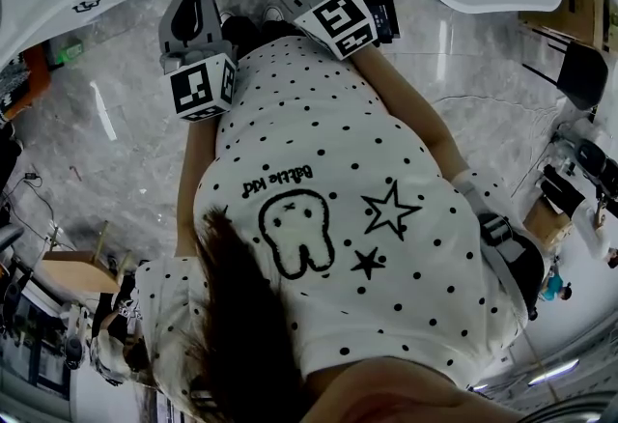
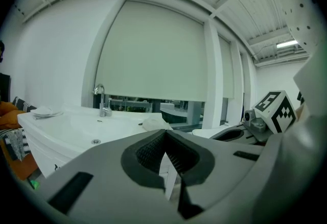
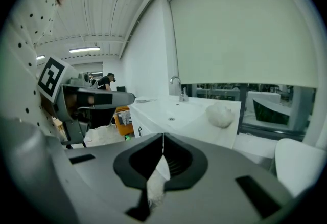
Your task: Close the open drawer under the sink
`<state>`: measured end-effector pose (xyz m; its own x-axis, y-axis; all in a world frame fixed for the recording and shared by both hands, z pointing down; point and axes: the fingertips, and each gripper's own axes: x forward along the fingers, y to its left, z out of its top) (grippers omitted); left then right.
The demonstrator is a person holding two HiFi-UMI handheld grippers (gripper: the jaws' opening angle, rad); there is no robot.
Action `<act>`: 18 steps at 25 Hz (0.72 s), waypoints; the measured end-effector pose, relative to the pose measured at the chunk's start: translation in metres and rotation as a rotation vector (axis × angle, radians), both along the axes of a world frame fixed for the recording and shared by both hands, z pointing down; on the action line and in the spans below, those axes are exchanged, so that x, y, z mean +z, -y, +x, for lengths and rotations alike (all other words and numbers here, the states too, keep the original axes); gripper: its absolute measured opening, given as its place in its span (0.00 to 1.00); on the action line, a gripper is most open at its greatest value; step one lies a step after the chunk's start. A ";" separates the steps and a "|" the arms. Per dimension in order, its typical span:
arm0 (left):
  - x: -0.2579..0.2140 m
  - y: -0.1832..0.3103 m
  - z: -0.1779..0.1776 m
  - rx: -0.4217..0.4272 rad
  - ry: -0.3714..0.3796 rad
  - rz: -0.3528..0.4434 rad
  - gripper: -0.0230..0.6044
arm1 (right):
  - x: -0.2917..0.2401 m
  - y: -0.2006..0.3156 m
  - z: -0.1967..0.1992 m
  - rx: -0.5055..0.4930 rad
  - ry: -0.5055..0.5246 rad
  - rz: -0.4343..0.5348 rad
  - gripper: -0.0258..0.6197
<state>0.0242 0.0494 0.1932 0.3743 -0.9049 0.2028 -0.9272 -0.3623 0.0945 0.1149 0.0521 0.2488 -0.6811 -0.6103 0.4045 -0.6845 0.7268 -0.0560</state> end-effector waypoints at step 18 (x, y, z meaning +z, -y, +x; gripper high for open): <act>0.005 -0.006 -0.003 0.003 -0.003 0.015 0.04 | 0.006 -0.005 -0.005 -0.013 -0.001 0.008 0.06</act>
